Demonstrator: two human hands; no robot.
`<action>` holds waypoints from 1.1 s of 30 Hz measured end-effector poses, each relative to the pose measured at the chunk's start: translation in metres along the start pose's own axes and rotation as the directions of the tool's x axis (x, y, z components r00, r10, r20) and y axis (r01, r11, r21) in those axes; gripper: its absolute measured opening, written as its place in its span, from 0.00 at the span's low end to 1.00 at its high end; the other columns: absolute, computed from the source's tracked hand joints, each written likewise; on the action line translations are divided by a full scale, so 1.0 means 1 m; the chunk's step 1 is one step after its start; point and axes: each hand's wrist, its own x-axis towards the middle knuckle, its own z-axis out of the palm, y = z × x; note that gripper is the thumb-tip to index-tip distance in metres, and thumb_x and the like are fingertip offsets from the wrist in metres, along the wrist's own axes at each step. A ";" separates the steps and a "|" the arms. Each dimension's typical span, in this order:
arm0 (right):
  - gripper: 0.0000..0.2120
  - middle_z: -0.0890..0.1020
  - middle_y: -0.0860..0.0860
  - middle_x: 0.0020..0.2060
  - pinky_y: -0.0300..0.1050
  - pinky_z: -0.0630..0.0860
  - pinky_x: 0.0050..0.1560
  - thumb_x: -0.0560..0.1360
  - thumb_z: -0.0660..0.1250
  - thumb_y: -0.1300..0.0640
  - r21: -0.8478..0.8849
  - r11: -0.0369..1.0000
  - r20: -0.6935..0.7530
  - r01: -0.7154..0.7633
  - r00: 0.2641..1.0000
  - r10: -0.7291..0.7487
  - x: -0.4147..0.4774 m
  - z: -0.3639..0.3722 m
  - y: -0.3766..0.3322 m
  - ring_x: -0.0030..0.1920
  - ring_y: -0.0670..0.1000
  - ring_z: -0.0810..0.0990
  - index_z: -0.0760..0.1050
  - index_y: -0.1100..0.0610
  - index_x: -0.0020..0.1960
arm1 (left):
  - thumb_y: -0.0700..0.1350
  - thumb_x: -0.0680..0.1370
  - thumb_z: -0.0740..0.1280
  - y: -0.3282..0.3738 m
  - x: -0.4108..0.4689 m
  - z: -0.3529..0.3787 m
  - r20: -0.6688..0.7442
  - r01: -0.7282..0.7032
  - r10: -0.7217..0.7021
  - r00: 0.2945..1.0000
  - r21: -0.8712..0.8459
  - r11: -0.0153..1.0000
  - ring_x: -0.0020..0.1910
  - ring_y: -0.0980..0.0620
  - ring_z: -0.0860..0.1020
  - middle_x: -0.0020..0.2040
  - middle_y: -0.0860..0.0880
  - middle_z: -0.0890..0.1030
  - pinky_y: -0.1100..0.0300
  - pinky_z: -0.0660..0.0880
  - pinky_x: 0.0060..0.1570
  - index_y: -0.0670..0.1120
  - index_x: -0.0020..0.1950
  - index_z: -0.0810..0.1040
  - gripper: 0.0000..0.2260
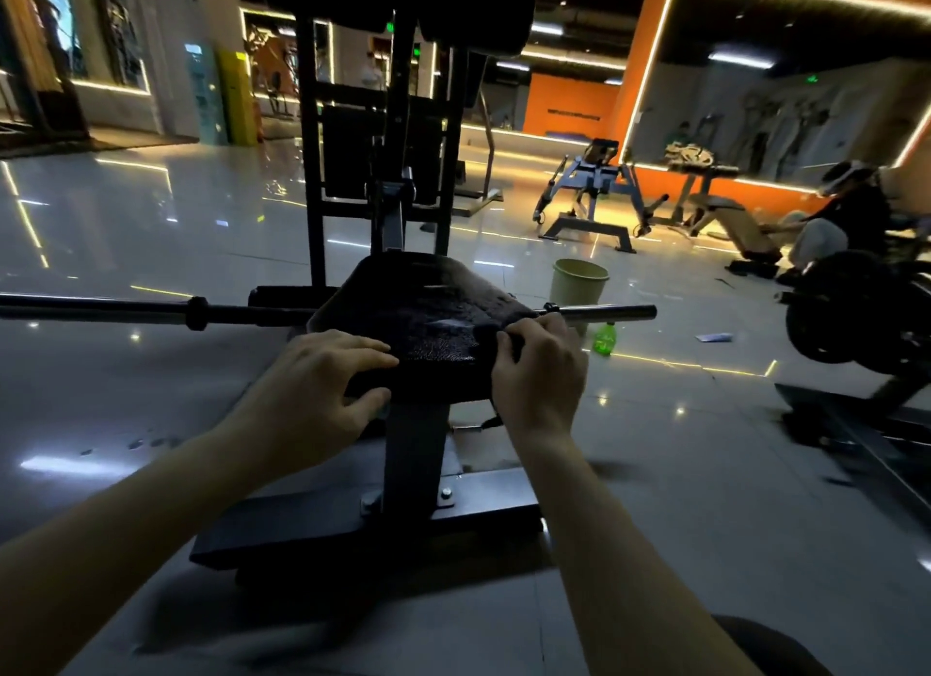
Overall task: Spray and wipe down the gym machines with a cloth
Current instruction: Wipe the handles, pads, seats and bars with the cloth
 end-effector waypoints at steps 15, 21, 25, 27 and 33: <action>0.06 0.82 0.55 0.47 0.46 0.73 0.46 0.78 0.70 0.54 0.278 0.786 -0.032 -0.553 0.812 0.582 0.001 -0.001 0.009 0.49 0.57 0.80 0.75 0.53 0.45 | 0.50 0.73 0.68 -0.024 0.023 -0.006 -0.010 -0.257 0.257 0.966 -0.007 0.966 0.51 0.52 0.82 0.52 0.53 0.85 0.56 0.74 0.54 0.48 0.56 0.86 0.14; 0.04 0.82 0.54 0.45 0.48 0.77 0.48 0.76 0.73 0.55 0.279 0.832 -0.074 -0.479 0.853 0.516 -0.027 0.001 -0.017 0.46 0.55 0.81 0.78 0.53 0.45 | 0.51 0.75 0.66 -0.036 0.034 -0.006 -0.043 -0.320 0.318 0.947 -0.070 0.945 0.48 0.52 0.81 0.50 0.53 0.84 0.53 0.79 0.49 0.49 0.54 0.86 0.13; 0.05 0.81 0.54 0.48 0.53 0.80 0.51 0.77 0.72 0.54 0.291 0.827 -0.086 -0.480 0.848 0.523 -0.044 0.011 -0.044 0.48 0.54 0.81 0.78 0.55 0.48 | 0.54 0.74 0.67 -0.049 0.038 -0.002 -0.051 -0.368 0.365 0.929 -0.051 0.928 0.51 0.50 0.80 0.50 0.52 0.84 0.51 0.80 0.49 0.49 0.53 0.86 0.14; 0.05 0.81 0.54 0.48 0.55 0.80 0.52 0.77 0.72 0.54 0.295 0.828 -0.096 -0.477 0.847 0.523 -0.051 0.016 -0.057 0.48 0.54 0.81 0.77 0.54 0.48 | 0.52 0.73 0.69 -0.059 0.038 -0.001 -0.069 -0.395 0.391 0.918 -0.052 0.917 0.51 0.49 0.80 0.51 0.52 0.84 0.51 0.80 0.48 0.49 0.53 0.86 0.13; 0.11 0.80 0.48 0.46 0.55 0.81 0.51 0.76 0.73 0.54 0.345 0.840 -0.094 -0.418 0.875 0.474 -0.081 0.030 -0.098 0.48 0.51 0.81 0.71 0.52 0.51 | 0.47 0.71 0.80 -0.088 0.031 -0.001 -0.155 -0.410 0.401 0.903 -0.025 0.912 0.49 0.46 0.77 0.51 0.48 0.82 0.47 0.78 0.47 0.47 0.52 0.86 0.12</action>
